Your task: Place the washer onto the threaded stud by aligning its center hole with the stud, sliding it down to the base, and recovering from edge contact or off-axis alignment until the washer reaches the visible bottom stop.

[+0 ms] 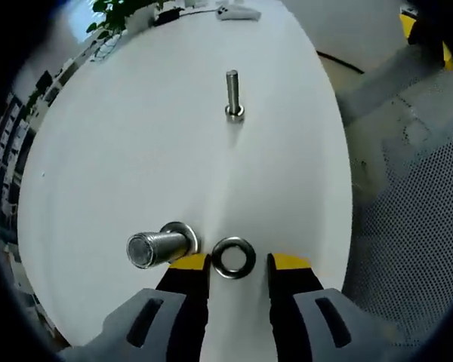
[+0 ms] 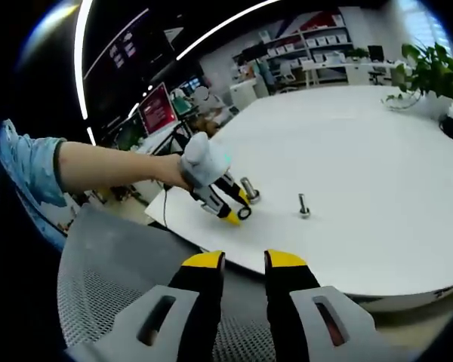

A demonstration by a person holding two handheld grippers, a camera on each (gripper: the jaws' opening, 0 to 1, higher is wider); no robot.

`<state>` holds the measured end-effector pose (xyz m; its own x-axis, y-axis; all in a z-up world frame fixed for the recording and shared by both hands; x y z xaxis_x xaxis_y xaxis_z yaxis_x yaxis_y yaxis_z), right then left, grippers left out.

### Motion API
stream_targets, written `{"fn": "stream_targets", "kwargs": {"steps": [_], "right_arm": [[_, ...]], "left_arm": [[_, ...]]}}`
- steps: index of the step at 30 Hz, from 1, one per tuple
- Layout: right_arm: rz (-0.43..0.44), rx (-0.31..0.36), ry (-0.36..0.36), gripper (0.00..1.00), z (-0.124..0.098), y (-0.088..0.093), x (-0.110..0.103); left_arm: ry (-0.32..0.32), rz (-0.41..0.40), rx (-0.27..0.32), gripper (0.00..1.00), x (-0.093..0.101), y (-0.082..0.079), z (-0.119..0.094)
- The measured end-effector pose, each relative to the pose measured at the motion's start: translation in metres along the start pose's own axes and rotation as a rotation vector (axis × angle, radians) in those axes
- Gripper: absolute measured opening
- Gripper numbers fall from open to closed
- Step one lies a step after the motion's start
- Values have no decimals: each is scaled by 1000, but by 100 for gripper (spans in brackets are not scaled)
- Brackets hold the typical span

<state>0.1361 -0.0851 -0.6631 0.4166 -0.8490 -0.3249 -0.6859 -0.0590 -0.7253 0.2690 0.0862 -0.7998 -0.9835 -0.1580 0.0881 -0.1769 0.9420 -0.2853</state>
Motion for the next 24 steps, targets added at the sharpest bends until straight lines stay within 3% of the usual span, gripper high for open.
{"fn": "stream_targets", "kwargs": {"steps": [14, 18, 24], "right_arm": [[9, 5, 8, 24, 0, 0, 1], [10, 9, 15, 24, -1, -1, 1], [18, 17, 22, 24, -1, -2, 1]], "left_arm": [[5, -11, -47, 28, -1, -1, 0], [-7, 6, -69, 21, -3, -1, -1], [-8, 4, -56, 21, -2, 0, 0]]}}
Point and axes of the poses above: the point that each gripper's makers call its tool centre point, and the gripper's own axes: z roughly forward along the fingers, x roughly to its right, y roughly out of its underside, the point moved 4 cm from there along -z, roughly backward along the fingers, and after that the axes turned 6 degrees about y, right-handed, at the moved point
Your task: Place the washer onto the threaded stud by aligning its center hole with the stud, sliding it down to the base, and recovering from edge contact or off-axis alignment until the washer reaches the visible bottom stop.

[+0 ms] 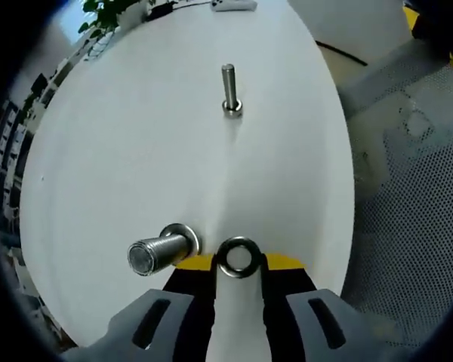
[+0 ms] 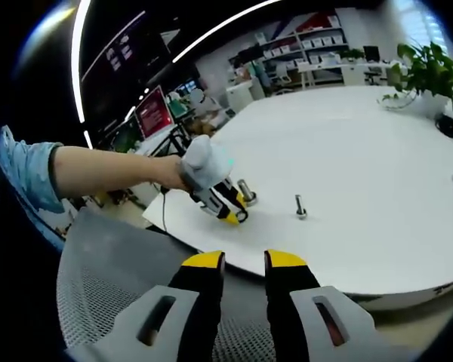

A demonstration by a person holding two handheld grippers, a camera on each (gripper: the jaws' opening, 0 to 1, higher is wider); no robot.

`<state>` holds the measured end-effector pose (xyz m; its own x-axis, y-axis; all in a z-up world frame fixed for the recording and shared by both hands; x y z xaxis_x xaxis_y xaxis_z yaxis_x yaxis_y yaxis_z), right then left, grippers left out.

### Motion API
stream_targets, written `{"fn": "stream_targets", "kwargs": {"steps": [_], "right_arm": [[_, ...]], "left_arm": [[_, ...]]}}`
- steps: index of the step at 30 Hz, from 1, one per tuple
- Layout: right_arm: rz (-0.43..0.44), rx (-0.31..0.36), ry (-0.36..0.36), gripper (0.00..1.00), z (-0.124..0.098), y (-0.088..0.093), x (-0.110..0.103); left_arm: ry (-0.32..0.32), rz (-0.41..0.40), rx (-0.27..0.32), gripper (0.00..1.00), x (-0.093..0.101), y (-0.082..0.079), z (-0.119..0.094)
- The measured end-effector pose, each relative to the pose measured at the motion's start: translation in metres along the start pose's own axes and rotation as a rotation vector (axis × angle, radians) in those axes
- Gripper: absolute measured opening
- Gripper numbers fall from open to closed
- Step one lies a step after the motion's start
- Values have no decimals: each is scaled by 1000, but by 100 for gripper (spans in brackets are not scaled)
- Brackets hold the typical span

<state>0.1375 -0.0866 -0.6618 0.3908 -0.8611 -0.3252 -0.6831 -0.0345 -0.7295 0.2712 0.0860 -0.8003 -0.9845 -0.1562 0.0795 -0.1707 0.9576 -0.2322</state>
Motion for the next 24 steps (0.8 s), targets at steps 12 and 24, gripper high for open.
{"fn": "stream_targets", "kwargs": {"steps": [12, 24], "right_arm": [[-3, -6, 5, 23, 0, 1, -1], [2, 2, 2, 23, -1, 0, -1]], "left_arm": [[-7, -78, 10, 21, 0, 1, 0], [-6, -93, 1, 22, 0, 1, -1]]}}
Point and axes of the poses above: the point that each gripper's makers call its tool centre point, and the gripper's own axes: z roughly forward along the fingers, x roughly to its right, y roughly out of its underside, the point moved 4 cm from there along -z, roughly backward along the fingers, and after that the axes turned 6 degrees about y, right-handed, at the moved point
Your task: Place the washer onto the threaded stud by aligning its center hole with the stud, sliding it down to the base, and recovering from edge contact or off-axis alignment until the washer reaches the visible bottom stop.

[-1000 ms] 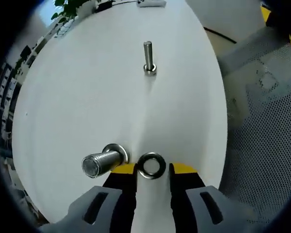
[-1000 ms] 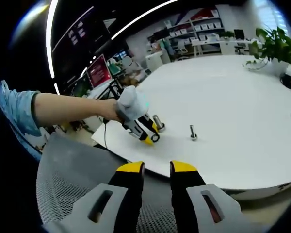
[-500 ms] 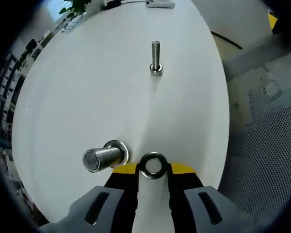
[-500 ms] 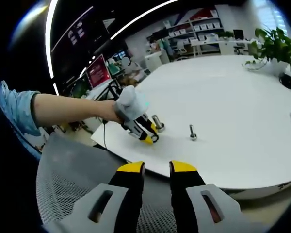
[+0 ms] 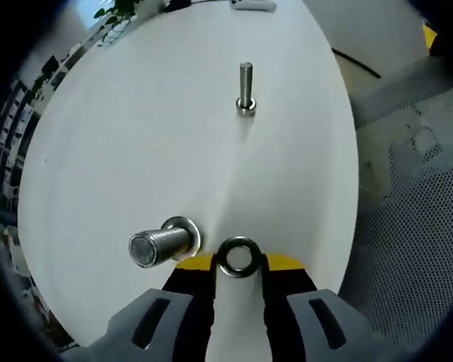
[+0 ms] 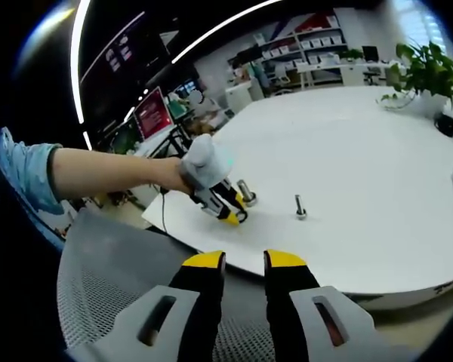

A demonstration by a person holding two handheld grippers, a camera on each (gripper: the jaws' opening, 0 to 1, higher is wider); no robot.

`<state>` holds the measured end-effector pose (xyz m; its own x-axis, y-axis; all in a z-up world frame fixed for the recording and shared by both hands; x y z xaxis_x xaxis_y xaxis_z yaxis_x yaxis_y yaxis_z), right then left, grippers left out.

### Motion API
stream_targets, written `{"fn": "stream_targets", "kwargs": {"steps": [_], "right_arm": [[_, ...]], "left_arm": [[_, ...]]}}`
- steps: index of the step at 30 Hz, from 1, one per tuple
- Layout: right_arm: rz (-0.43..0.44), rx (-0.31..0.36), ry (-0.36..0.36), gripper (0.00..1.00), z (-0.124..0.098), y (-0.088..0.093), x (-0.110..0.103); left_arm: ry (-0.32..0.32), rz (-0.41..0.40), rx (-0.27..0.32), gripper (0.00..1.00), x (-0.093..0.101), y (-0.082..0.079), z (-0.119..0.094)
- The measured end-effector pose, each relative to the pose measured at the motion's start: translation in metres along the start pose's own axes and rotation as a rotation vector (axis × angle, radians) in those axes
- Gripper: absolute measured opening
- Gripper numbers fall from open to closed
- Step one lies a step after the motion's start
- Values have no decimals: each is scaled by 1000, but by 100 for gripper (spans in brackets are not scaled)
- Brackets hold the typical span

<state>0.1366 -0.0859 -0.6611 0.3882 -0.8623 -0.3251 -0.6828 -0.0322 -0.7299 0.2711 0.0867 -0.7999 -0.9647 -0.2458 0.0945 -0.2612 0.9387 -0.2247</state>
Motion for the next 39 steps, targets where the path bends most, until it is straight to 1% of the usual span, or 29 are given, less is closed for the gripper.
{"fn": "stream_targets", "kwargs": {"steps": [3, 5, 6, 12, 20, 24, 30, 32, 34, 39], "right_arm": [[1, 1, -2, 23, 0, 0, 0], [2, 0, -4, 23, 0, 0, 0], [2, 1, -5, 23, 0, 0, 0], [2, 2, -10, 23, 0, 0, -1], [4, 1, -19, 23, 1, -1, -1], [1, -2, -22, 23, 1, -1, -1], [2, 0, -23, 23, 1, -1, -1], [2, -1, -24, 23, 1, -1, -1], [-2, -7, -25, 23, 1, 0, -1], [-9, -18, -26, 23, 2, 0, -1]], "left_arm": [[-5, -10, 1, 22, 0, 0, 0], [-11, -54, 8, 22, 0, -1, 0], [-10, -54, 10, 22, 0, -1, 0], [-2, -33, 5, 21, 0, -1, 0], [-10, -26, -2, 21, 0, -1, 0], [-11, -28, 5, 21, 0, 0, 0], [-16, -27, -10, 20, 0, -1, 0], [-13, -12, -29, 20, 0, 0, -1], [5, 20, -38, 21, 3, 2, 0], [0, 3, -41, 21, 2, 0, 0]]}}
Point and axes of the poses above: the point that each gripper's makers call its tool centre point, and the gripper's own axes: z roughly forward along the fingers, x roughly to its right, y roughly out of its underside, the point moved 4 cm from there along -z, roughly backward along the fingers, and after that the axes turned 6 degrees about y, right-handed, at the moved point
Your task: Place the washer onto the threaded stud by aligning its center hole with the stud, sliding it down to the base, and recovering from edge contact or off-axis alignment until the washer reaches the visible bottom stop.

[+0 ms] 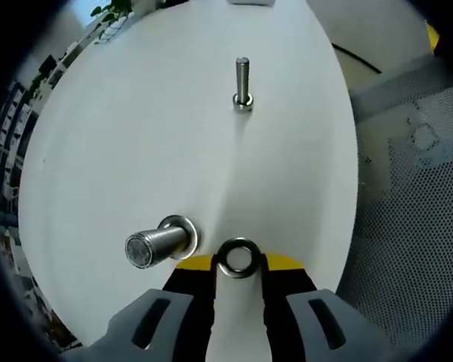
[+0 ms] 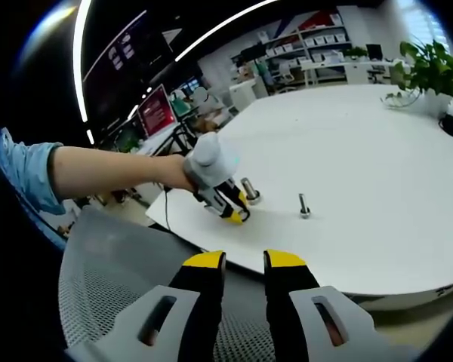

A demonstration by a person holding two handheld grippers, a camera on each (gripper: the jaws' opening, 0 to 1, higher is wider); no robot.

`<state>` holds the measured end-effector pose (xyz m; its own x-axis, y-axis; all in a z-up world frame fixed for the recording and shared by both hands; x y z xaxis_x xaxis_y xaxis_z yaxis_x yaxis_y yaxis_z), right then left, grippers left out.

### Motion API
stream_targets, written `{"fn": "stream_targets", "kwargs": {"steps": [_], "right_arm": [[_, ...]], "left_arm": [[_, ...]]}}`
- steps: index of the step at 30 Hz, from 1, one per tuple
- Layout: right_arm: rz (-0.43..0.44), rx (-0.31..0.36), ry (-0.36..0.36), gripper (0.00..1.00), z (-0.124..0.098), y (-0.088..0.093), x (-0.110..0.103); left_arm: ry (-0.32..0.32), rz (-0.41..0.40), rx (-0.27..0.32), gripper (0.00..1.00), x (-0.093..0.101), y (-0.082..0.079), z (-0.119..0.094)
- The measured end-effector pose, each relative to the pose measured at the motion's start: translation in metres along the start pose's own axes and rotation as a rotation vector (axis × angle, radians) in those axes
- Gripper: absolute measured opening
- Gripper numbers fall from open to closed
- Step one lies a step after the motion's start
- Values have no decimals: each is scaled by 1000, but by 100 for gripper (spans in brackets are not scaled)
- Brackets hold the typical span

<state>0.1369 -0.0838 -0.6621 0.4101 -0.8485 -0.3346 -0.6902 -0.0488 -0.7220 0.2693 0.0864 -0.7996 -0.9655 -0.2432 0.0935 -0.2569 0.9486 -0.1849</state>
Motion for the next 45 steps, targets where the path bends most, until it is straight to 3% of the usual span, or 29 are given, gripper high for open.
{"fn": "stream_targets", "kwargs": {"steps": [6, 14, 36, 45], "right_arm": [[1, 3, -1, 23, 0, -1, 0], [8, 10, 2, 23, 0, -1, 1], [20, 23, 18, 22, -1, -2, 3], [27, 28, 21, 22, -1, -2, 3]], "left_arm": [[-20, -19, -9, 20, 1, 0, 0], [-82, 76, -14, 19, 4, 0, -2], [-58, 31, 24, 19, 3, 5, -29], [-64, 52, 41, 19, 6, 7, -46]]}}
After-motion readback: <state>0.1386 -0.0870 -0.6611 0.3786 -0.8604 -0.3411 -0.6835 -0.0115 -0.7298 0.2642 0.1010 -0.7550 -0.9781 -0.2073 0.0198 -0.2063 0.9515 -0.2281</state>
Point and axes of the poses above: the point that each gripper's makers call its tool centre point, and the gripper's own axes: z roughly forward along the fingers, x roughly to its right, y roughly out of its underside, the point moved 4 cm from there along -z, roughly backward along the fingers, and after that the axes turned 6 degrees about y, right-handed, at the moved point
